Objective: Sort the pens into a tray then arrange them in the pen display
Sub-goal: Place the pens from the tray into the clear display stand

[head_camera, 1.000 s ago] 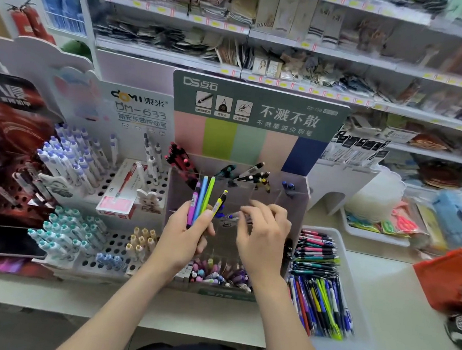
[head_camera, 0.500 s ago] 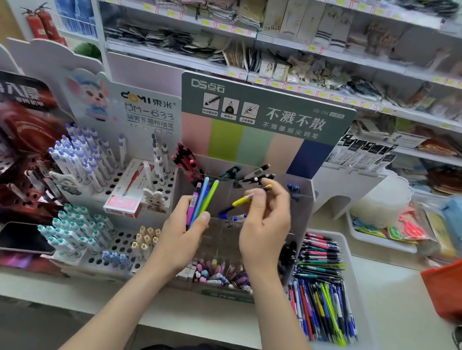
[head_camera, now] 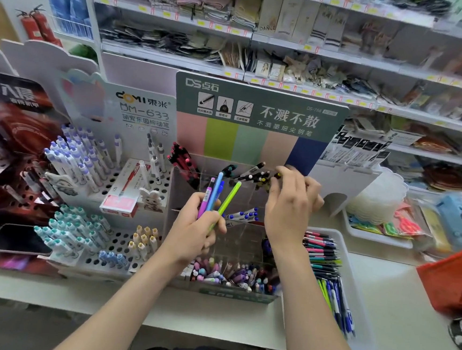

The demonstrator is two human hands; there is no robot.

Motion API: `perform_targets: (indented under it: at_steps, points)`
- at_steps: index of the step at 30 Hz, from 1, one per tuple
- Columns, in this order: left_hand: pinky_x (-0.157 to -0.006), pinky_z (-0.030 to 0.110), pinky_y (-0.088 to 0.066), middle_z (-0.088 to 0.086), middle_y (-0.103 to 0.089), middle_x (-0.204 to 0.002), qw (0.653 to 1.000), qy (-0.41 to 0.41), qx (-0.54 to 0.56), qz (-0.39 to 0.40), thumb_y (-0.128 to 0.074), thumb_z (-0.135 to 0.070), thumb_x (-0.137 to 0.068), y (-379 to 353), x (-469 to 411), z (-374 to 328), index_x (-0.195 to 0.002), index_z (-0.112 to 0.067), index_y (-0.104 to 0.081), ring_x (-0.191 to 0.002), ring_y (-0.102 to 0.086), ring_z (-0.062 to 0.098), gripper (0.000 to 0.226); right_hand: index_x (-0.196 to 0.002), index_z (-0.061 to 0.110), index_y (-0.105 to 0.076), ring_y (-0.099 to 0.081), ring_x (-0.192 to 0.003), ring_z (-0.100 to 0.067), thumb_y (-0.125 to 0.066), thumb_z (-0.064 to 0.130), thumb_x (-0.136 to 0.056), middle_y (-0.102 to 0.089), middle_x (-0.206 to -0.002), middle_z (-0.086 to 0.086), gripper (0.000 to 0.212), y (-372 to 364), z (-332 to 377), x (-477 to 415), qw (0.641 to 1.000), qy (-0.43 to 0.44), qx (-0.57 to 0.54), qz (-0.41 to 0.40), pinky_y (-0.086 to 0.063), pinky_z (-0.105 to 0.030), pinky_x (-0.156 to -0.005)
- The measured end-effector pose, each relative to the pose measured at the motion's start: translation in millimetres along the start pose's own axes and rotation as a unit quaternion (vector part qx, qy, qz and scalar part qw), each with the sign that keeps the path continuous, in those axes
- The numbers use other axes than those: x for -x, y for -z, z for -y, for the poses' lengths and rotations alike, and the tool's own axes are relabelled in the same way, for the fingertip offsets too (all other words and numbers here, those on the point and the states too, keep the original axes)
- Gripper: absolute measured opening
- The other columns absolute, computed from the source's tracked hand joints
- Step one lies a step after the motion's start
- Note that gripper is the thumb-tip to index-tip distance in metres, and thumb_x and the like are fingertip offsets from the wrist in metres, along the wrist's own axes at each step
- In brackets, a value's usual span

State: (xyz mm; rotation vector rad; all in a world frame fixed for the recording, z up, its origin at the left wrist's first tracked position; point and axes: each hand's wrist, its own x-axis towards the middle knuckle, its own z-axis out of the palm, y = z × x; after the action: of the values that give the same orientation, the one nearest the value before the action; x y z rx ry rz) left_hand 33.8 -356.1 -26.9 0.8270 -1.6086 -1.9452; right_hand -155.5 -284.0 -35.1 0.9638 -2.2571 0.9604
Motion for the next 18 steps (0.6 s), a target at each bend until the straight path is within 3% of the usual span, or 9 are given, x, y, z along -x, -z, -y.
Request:
perform_targets:
  at_steps: [2,4,6,8,10,12,14,18]
  points:
    - [-0.042,0.027,-0.024,0.014,-0.066,-0.084,1.0,-0.003,-0.001,0.005,-0.046,-0.004,-0.106,-3,-1,1,-0.12,-0.007,-0.047,-0.051,-0.031,0.021,0.014,-0.13,0.017,-0.071,-0.049,-0.116,-0.027,-0.062,0.015,-0.105,-0.067,-0.132,-0.004,0.027,8,7,5,0.999,-0.001,-0.024,-0.044,-0.039,-0.039,-0.096]
    - [-0.042,0.024,-0.028,0.016,-0.066,-0.082,1.0,-0.01,-0.007,0.015,-0.046,-0.002,-0.107,-6,0,1,-0.119,-0.003,-0.048,-0.049,-0.034,0.019,0.012,-0.123,0.015,-0.073,-0.058,-0.106,-0.02,-0.062,0.013,-0.105,-0.071,-0.118,0.0,0.022,19,21,17,0.992,-0.003,-0.121,-0.041,-0.046,-0.034,-0.093]
    - [-0.043,0.022,-0.03,0.019,-0.064,-0.079,0.999,-0.016,-0.016,0.038,-0.046,0.001,-0.107,-5,2,4,-0.119,0.0,-0.049,-0.047,-0.039,0.013,0.012,-0.117,0.018,-0.075,-0.066,-0.087,-0.009,-0.065,0.019,-0.105,-0.075,-0.098,0.008,0.016,29,37,32,0.962,-0.08,-0.252,0.064,-0.054,-0.031,-0.08]
    - [-0.043,0.024,-0.031,0.018,-0.065,-0.078,0.997,-0.016,-0.032,0.07,-0.047,0.002,-0.107,0,5,9,-0.121,-0.003,-0.052,-0.045,-0.041,0.014,0.015,-0.113,0.024,-0.075,-0.069,-0.074,-0.01,-0.066,0.023,-0.104,-0.075,-0.083,0.007,0.012,29,44,46,0.912,-0.174,-0.336,0.161,-0.056,-0.029,-0.071]
    - [-0.042,0.025,-0.033,0.018,-0.067,-0.079,0.995,-0.009,-0.058,0.086,-0.046,0.002,-0.107,6,7,16,-0.121,-0.006,-0.053,-0.045,-0.04,0.019,0.017,-0.111,0.027,-0.073,-0.071,-0.074,-0.013,-0.064,0.022,-0.106,-0.076,-0.082,0.003,0.012,27,44,56,0.887,-0.208,-0.366,0.191,-0.057,-0.033,-0.071]
    - [-0.041,0.027,-0.035,0.019,-0.068,-0.077,0.994,0.006,-0.082,0.065,-0.047,0.002,-0.107,14,9,24,-0.115,-0.007,-0.053,-0.044,-0.042,0.022,0.014,-0.116,0.025,-0.07,-0.073,-0.082,-0.013,-0.061,0.021,-0.108,-0.077,-0.086,0.004,0.013,26,46,63,0.894,-0.206,-0.368,0.151,-0.057,-0.032,-0.077]
    - [-0.041,0.029,-0.038,0.016,-0.068,-0.075,0.994,0.02,-0.107,0.02,-0.049,0.0,-0.106,21,9,31,-0.108,-0.008,-0.053,-0.046,-0.05,0.021,0.009,-0.126,0.018,-0.065,-0.073,-0.087,-0.013,-0.059,0.018,-0.11,-0.077,-0.087,0.005,0.017,25,51,70,0.911,-0.185,-0.359,0.086,-0.053,-0.022,-0.078]
    - [-0.062,0.052,-0.049,0.014,-0.065,-0.08,0.971,-0.005,-0.223,-0.082,-0.053,-0.011,-0.102,34,11,41,-0.094,-0.015,-0.054,-0.071,-0.062,0.033,0.009,-0.126,0.009,-0.059,-0.072,-0.086,-0.011,-0.057,0.012,-0.11,-0.075,-0.094,0.0,0.016,16,68,93,0.924,-0.129,-0.358,0.049,-0.055,-0.023,-0.071]
